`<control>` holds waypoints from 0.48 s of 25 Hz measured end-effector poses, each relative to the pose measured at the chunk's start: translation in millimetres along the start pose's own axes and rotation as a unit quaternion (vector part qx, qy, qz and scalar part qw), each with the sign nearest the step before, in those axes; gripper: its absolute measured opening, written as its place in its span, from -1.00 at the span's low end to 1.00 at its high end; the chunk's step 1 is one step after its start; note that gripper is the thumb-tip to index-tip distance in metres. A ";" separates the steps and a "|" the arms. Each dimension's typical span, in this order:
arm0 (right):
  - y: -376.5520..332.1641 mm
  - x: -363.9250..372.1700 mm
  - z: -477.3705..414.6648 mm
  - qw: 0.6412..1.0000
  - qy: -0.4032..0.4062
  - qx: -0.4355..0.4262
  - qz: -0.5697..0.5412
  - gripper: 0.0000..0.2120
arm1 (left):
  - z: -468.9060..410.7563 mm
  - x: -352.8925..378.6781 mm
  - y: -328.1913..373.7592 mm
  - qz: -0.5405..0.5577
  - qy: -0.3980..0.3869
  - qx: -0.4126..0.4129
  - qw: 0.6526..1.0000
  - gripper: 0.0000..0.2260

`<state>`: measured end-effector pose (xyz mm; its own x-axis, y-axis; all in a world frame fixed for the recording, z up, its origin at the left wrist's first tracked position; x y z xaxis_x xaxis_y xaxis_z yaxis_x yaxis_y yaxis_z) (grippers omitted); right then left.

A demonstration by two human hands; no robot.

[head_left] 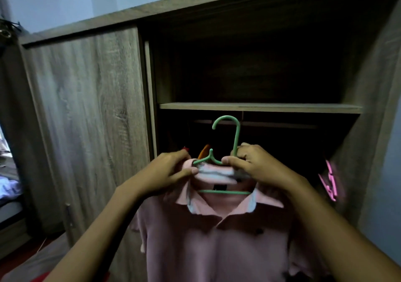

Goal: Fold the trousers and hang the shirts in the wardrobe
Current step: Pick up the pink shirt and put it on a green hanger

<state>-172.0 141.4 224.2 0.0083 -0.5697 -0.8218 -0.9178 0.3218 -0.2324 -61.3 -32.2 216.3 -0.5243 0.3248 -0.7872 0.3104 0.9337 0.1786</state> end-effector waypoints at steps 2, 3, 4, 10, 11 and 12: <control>4.6 2.9 5.7 0.999 -0.008 0.018 -0.032 -0.62 | 1.2 11.3 -3.7 0.021 0.003 0.011 1.000 -0.67; 8.2 3.0 9.9 0.998 -0.001 0.027 -0.059 -0.68 | 1.7 15.4 -5.4 0.023 0.010 0.018 1.000 -0.67; 15.0 2.9 14.7 0.996 0.011 0.031 -0.080 -0.75 | 1.9 17.7 -6.6 0.016 0.019 0.024 0.999 -0.66; 86.5 15.1 62.7 0.983 -0.118 0.124 -0.064 -0.64 | 11.0 14.3 -42.3 -0.036 0.082 -0.031 0.996 -0.58; 89.9 16.6 68.0 0.981 -0.135 0.123 -0.068 -0.58 | 12.5 18.8 -46.7 -0.025 0.076 -0.038 0.996 -0.58; 90.0 15.5 70.9 0.981 -0.141 0.115 -0.072 -0.55 | 13.3 24.8 -49.1 -0.003 0.066 -0.050 0.997 -0.58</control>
<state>-226.3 215.2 153.7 0.2707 -0.4014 -0.8750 -0.7856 0.4333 -0.4418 -79.0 -72.0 180.2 -0.6272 0.3298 -0.7056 0.2301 0.9440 0.2366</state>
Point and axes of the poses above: each hand's wrist, its own z-axis away from the middle knuckle, its own x-axis out of the palm, y = z × x, the point moved 7 cm from there along -z, towards the middle knuckle, and after that the axes turned 5 degrees about z, right-handed, at the moved point
